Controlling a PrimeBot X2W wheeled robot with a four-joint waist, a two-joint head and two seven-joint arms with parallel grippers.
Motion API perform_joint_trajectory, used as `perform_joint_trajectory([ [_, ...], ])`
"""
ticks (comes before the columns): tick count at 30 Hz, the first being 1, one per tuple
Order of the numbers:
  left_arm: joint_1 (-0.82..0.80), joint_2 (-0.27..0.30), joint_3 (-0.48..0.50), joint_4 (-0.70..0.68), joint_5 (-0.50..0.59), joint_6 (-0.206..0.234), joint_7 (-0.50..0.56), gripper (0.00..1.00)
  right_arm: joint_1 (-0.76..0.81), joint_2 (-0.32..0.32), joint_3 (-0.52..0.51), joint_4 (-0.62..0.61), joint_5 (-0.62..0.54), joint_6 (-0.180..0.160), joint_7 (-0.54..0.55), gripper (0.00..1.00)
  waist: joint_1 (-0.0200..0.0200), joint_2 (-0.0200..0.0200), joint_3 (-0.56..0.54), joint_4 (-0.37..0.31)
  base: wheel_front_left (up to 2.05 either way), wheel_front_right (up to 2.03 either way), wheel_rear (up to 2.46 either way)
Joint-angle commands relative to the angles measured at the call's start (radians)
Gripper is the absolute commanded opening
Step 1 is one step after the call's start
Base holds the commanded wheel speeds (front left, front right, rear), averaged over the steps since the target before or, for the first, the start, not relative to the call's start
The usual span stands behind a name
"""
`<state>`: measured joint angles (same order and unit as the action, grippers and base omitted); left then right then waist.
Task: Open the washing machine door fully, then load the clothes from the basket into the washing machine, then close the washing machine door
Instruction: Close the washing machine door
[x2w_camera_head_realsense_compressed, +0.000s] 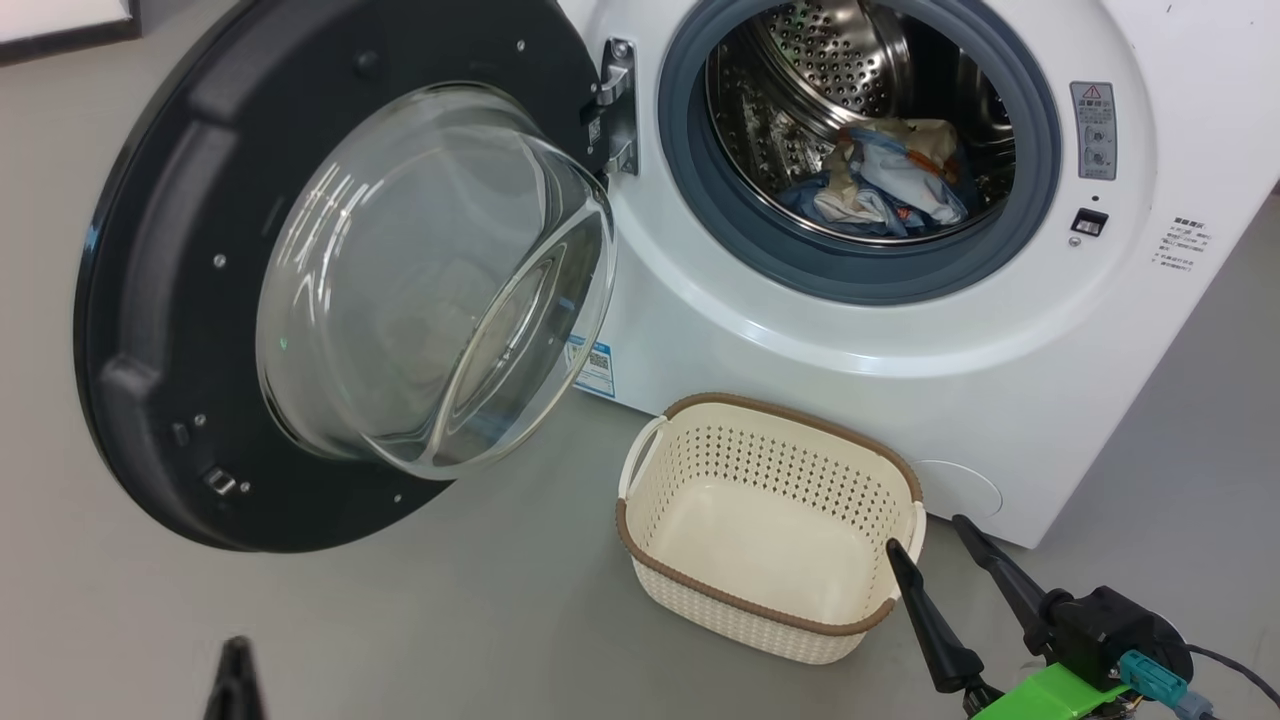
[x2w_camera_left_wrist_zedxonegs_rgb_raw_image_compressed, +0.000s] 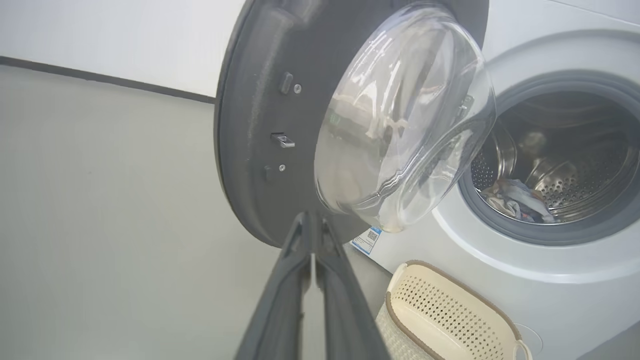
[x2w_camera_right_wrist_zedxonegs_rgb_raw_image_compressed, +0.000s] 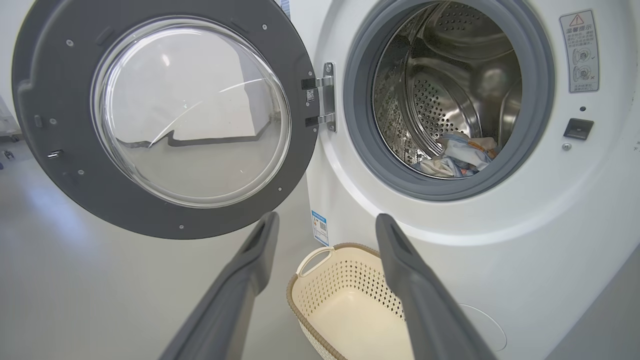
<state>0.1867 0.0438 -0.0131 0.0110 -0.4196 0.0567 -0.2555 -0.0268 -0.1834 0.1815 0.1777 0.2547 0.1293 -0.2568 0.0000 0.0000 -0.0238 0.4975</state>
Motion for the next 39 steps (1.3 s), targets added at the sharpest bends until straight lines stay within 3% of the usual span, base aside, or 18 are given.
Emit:
perform_joint_trajectory([
  [1, -0.024, 0.006, 0.065, -0.027, -0.044, -0.006, -0.006, 0.0, -0.046, -0.004, 0.023, -0.022, -0.002, 0.001, -0.005, 1.0, 0.0, 0.0, -0.001, -0.001, 0.0, 0.0, 0.0],
  [4, -0.027, 0.006, 0.114, -0.02, -0.091, -0.015, -0.006, 0.0, -0.042, -0.002, 0.021, -0.023, -0.002, 0.001, -0.005, 1.0, 0.0, 0.0, -0.002, -0.001, 0.0, 0.0, 0.0],
  [11, -0.112, 0.008, 0.378, 0.044, -0.21, -0.082, -0.006, 0.0, -0.026, 0.009, 0.004, -0.029, -0.006, 0.001, -0.005, 1.0, 0.0, 0.0, -0.004, -0.005, 0.0, 0.0, 0.0],
  [15, -0.214, 0.091, 0.492, 0.138, -0.296, -0.104, 0.009, 0.0, -0.023, 0.013, -0.001, -0.032, -0.009, 0.001, -0.005, 1.0, 0.0, 0.0, -0.001, -0.011, 0.0, 0.0, 0.0],
  [20, -0.364, 0.26, 0.596, 0.255, -0.388, -0.06, 0.116, 0.0, -0.032, 0.016, 0.008, -0.029, -0.009, 0.001, -0.005, 1.0, 0.0, 0.0, 0.007, -0.032, 0.0, 0.0, 0.0],
  [26, -0.556, 0.423, 0.666, 0.417, -0.533, -0.019, 0.308, 0.0, -0.041, 0.011, 0.02, -0.025, -0.005, 0.001, -0.005, 1.0, 0.0, 0.0, 0.017, -0.069, 0.0, 0.0, 0.0],
  [33, -0.748, 0.527, 0.737, 0.58, -0.705, 0.088, 0.526, 0.0, -0.052, 0.001, 0.04, -0.019, -0.001, 0.001, -0.005, 1.0, 0.0, 0.0, 0.027, -0.133, 0.0, 0.0, 0.0],
  [39, -0.821, 0.59, 0.749, 0.625, -0.722, 0.171, 0.569, 0.0, -0.055, -0.017, 0.057, -0.012, 0.003, 0.001, -0.005, 1.0, 0.0, 0.0, 0.034, -0.188, 0.0, 0.0, 0.0],
])
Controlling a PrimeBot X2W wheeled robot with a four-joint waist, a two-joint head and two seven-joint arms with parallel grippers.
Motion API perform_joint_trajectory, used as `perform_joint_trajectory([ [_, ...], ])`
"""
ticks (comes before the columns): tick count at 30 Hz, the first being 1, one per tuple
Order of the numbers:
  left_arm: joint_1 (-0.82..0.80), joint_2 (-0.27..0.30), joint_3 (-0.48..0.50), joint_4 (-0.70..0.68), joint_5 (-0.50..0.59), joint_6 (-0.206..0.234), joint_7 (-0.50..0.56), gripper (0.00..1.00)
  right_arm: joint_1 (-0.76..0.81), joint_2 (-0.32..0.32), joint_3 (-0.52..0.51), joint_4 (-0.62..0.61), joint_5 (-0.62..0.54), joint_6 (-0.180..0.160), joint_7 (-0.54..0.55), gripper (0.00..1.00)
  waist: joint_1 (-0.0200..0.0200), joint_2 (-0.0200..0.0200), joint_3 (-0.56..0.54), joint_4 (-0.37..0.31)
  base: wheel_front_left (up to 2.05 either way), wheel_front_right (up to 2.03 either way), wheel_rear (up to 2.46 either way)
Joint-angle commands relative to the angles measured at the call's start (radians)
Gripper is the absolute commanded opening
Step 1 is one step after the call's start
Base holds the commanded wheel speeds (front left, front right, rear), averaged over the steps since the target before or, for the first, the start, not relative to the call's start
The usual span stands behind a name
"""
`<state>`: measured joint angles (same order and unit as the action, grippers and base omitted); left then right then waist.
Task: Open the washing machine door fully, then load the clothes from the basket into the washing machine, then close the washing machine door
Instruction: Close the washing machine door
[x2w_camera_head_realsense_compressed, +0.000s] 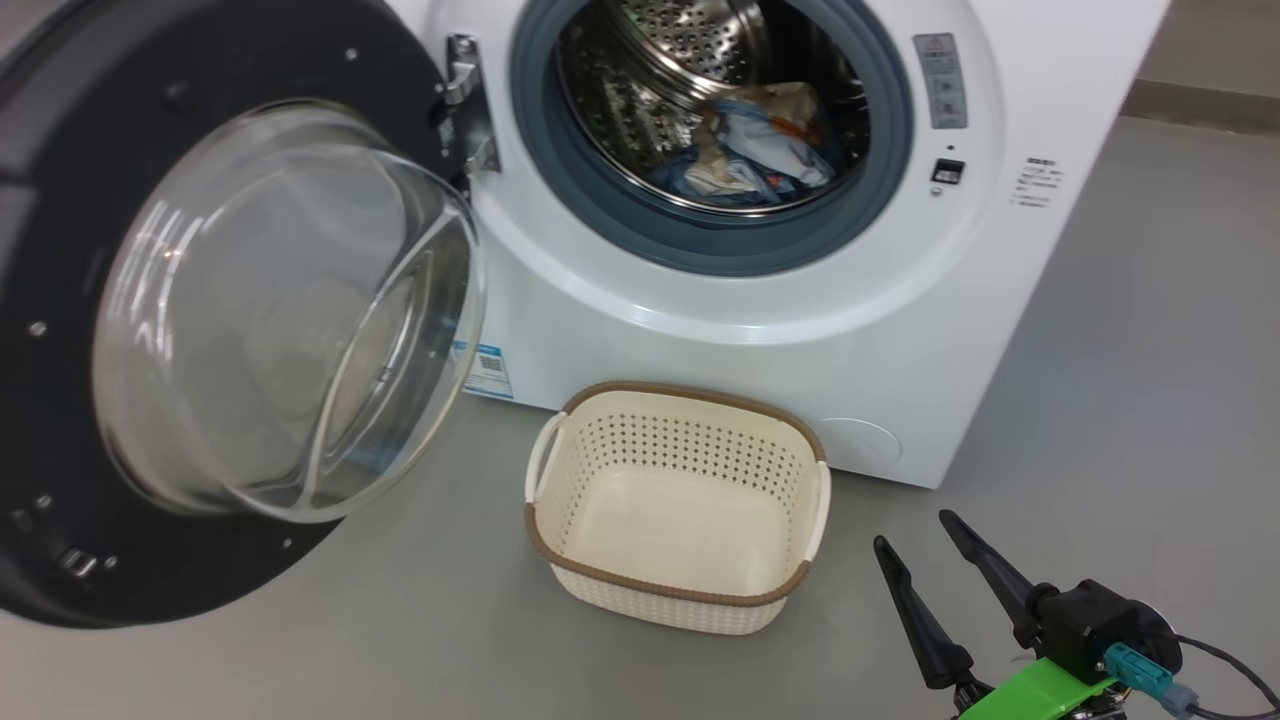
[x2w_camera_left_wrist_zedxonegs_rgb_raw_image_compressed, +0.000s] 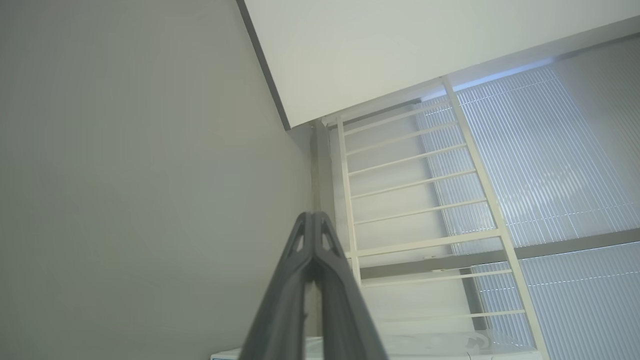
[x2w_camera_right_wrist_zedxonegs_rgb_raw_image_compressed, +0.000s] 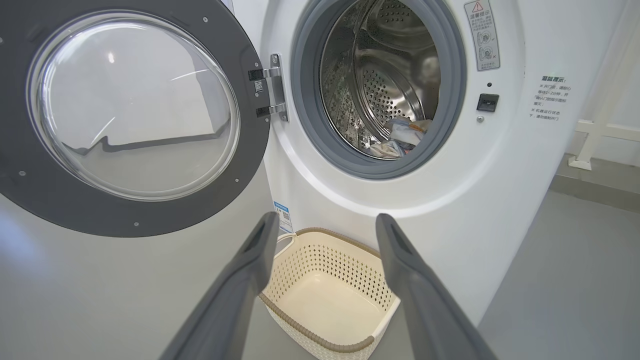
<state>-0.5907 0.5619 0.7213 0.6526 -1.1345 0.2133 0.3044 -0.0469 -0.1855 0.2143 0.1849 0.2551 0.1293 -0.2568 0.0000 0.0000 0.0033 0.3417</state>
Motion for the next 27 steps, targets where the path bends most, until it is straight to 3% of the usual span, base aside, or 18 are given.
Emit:
perform_joint_trajectory([
  [1, -0.056, 0.074, 0.015, -0.013, -0.012, 0.023, 0.015, 0.0, -0.036, -0.018, 0.027, -0.018, 0.003, 0.001, -0.005, 1.0, 0.0, 0.0, 0.009, -0.039, 0.0, 0.0, 0.0],
  [7, -0.111, 0.045, -0.001, -0.008, -0.034, 0.053, 0.035, 0.0, -0.048, -0.032, 0.043, -0.019, 0.008, 0.001, -0.005, 1.0, 0.0, 0.0, 0.026, -0.072, 0.0, 0.0, 0.0],
  [18, -0.129, -0.028, -0.035, 0.017, -0.064, 0.057, 0.095, 0.0, -0.061, -0.035, 0.049, -0.014, 0.012, 0.001, -0.005, 1.0, 0.0, 0.0, 0.043, -0.086, 0.0, 0.0, 0.0],
  [27, -0.146, -0.032, -0.07, 0.061, -0.081, 0.053, 0.181, 0.0, -0.066, -0.028, 0.045, -0.009, 0.012, 0.001, -0.005, 1.0, 0.0, 0.0, 0.037, -0.076, 0.0, 0.0, 0.0],
])
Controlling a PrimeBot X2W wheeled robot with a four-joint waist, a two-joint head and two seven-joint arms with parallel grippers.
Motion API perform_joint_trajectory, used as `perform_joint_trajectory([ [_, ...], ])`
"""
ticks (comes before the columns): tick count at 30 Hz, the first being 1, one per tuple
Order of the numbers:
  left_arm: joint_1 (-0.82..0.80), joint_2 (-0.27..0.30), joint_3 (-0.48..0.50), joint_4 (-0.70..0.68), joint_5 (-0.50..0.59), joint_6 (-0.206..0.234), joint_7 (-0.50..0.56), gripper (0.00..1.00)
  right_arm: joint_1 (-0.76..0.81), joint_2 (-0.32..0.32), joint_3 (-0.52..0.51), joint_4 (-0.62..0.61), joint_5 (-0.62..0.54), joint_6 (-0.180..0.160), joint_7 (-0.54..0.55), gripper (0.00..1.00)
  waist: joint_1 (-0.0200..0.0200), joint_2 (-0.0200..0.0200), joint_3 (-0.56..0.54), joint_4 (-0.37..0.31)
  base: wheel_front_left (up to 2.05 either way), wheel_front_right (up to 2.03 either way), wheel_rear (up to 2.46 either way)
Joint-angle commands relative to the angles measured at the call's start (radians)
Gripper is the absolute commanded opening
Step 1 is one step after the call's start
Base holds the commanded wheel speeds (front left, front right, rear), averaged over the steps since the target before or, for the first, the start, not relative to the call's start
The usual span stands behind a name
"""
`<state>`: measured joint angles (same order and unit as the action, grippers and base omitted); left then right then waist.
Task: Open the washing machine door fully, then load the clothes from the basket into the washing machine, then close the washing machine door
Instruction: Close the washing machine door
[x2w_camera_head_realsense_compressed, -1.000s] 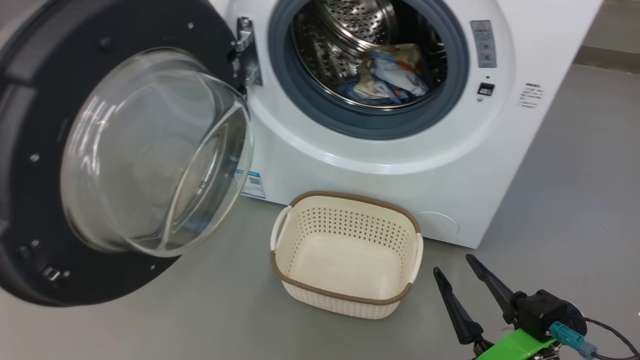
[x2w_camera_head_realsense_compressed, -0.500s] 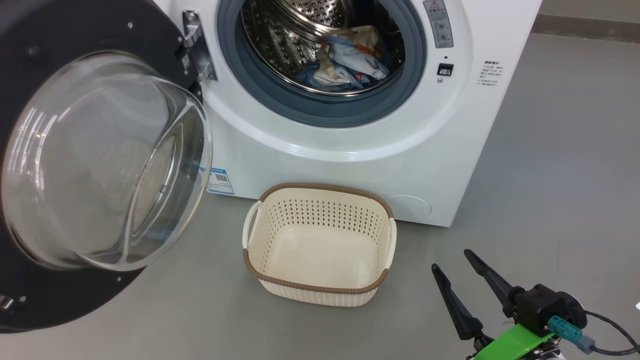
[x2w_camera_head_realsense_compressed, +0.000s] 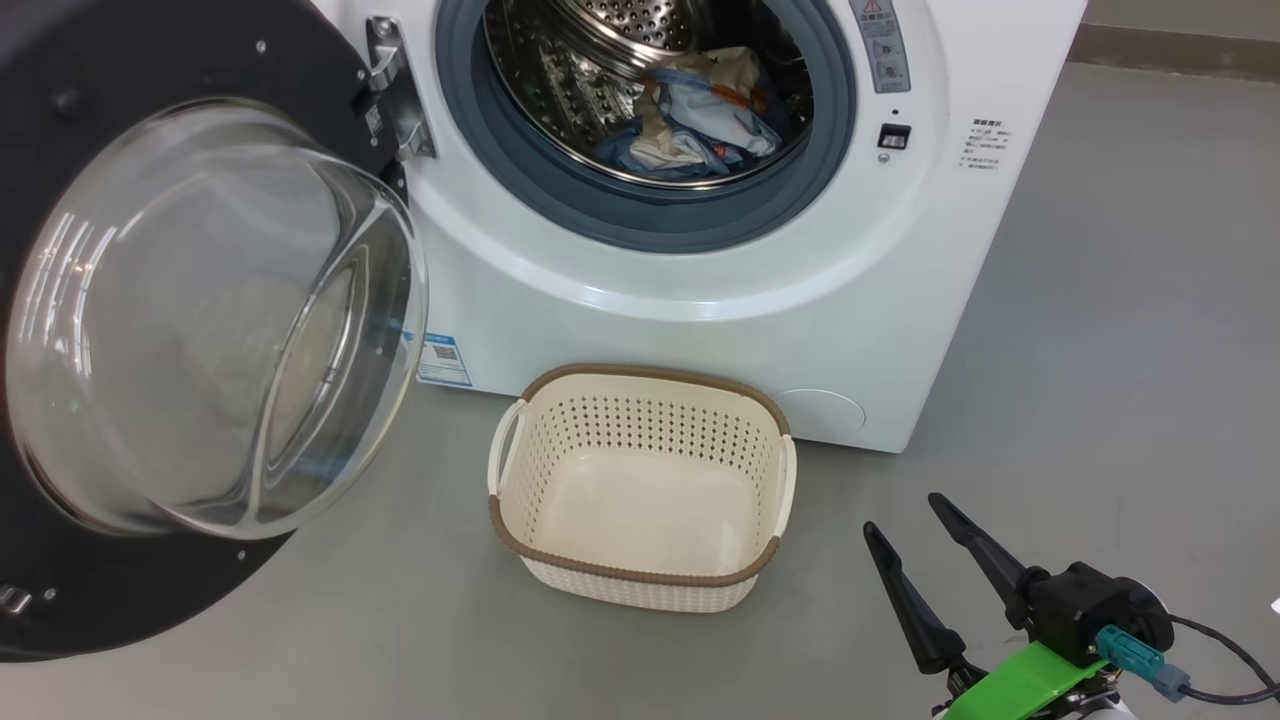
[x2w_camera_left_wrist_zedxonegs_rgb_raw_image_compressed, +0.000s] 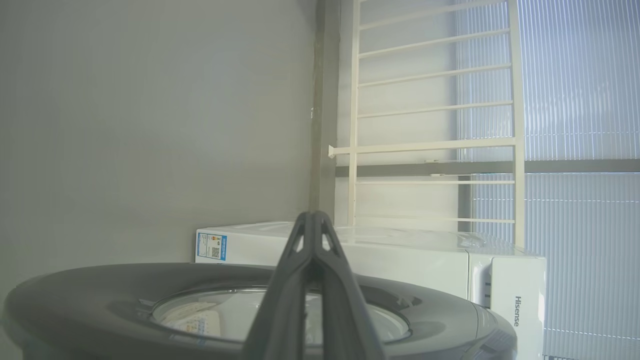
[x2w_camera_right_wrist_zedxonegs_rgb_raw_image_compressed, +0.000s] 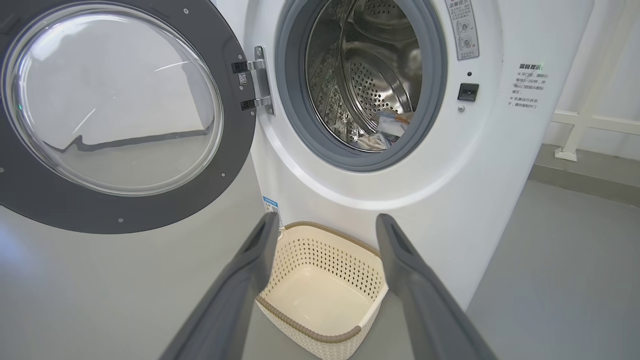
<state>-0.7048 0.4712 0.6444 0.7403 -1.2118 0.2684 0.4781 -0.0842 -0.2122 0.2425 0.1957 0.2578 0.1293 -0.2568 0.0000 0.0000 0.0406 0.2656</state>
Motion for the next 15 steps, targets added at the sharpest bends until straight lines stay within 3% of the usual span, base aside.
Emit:
perform_joint_trajectory([
  [1, -0.035, 0.058, 0.006, -0.021, -0.006, -0.004, 0.011, 0.0, -0.029, -0.001, 0.017, -0.02, 0.01, 0.001, -0.005, 1.0, 0.0, 0.0, -0.001, 0.002, 0.0, 0.0, 0.0],
  [7, -0.061, 0.033, 0.006, 0.018, -0.051, -0.051, 0.07, 0.0, -0.031, 0.003, 0.019, -0.018, 0.011, 0.001, -0.005, 1.0, 0.0, 0.0, -0.008, 0.008, 0.0, 0.0, 0.0],
  [15, -0.066, 0.028, -0.01, 0.055, -0.058, -0.076, 0.107, 0.0, -0.027, 0.001, 0.017, -0.017, 0.012, 0.001, -0.005, 1.0, 0.0, 0.0, -0.018, 0.005, 0.0, 0.0, 0.0],
])
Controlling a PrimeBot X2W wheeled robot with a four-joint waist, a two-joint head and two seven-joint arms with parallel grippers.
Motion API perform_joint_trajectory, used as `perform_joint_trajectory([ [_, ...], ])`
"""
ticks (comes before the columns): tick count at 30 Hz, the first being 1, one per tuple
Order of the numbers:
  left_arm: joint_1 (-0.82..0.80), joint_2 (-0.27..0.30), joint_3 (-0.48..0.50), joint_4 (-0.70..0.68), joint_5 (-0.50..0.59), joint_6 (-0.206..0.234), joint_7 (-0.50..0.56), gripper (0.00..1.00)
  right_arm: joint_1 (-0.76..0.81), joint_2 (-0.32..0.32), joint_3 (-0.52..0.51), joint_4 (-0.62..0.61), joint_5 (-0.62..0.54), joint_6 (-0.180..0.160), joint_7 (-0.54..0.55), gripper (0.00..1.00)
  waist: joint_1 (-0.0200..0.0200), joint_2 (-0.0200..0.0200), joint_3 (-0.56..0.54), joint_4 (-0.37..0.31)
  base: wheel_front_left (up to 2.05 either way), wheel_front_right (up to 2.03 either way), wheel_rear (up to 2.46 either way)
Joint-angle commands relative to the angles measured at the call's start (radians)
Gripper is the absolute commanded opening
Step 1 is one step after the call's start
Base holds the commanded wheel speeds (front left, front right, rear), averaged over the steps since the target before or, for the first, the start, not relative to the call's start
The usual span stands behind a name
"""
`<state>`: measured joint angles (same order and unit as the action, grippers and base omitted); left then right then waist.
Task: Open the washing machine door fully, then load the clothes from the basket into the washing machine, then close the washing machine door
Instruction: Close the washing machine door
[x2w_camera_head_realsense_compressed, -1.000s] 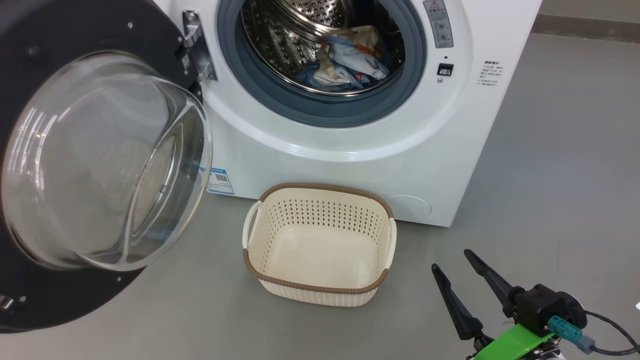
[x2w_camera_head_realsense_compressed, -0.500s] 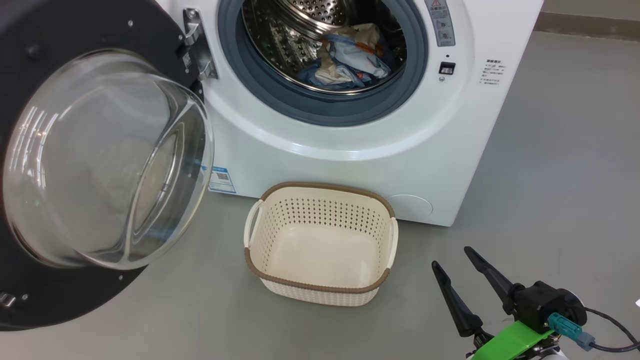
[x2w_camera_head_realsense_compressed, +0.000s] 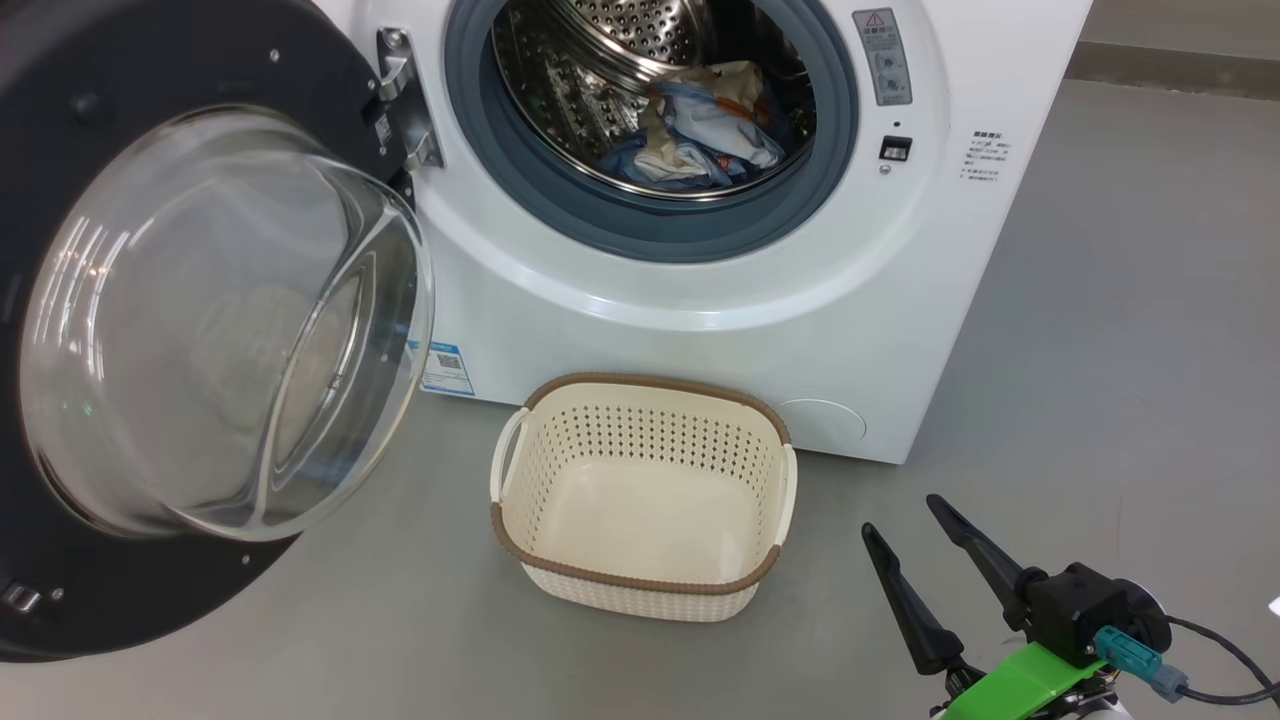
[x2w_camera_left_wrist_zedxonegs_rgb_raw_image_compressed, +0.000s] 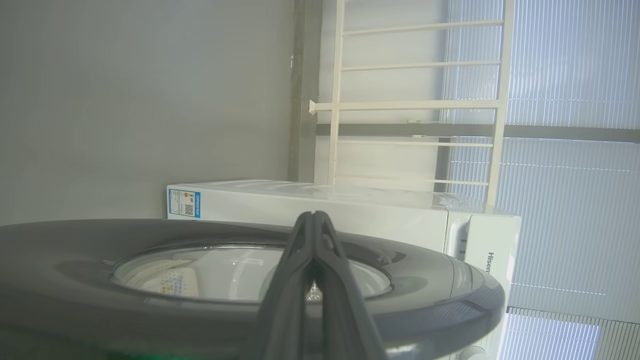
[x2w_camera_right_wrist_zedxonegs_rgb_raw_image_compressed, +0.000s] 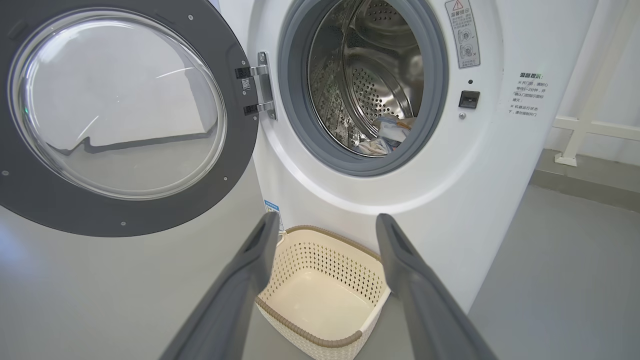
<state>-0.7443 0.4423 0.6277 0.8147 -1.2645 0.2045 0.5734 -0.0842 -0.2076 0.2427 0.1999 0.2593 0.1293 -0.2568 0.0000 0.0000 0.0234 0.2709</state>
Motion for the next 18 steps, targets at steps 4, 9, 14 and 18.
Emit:
perform_joint_trajectory([
  [4, -0.027, 0.051, 0.0, -0.005, -0.014, -0.025, 0.04, 0.0, -0.024, -0.003, 0.013, -0.021, 0.011, 0.001, -0.005, 1.0, 0.0, 0.0, -0.005, 0.0, 0.0, 0.0, 0.0],
  [9, -0.029, 0.038, -0.003, 0.001, -0.031, -0.035, 0.077, 0.0, -0.023, -0.003, 0.01, -0.019, 0.012, 0.001, -0.005, 1.0, 0.0, 0.0, -0.008, 0.001, 0.0, 0.0, 0.0],
  [14, -0.027, 0.022, -0.006, -0.008, -0.047, -0.038, 0.114, 0.0, -0.021, -0.001, 0.007, -0.02, 0.011, 0.001, -0.005, 1.0, 0.0, 0.0, -0.011, 0.003, 0.0, 0.0, 0.0],
  [18, -0.01, 0.001, -0.032, -0.031, -0.044, -0.036, 0.156, 0.0, -0.018, 0.0, 0.003, -0.022, 0.01, 0.001, -0.005, 1.0, 0.0, 0.0, -0.012, 0.006, 0.0, 0.0, 0.0],
])
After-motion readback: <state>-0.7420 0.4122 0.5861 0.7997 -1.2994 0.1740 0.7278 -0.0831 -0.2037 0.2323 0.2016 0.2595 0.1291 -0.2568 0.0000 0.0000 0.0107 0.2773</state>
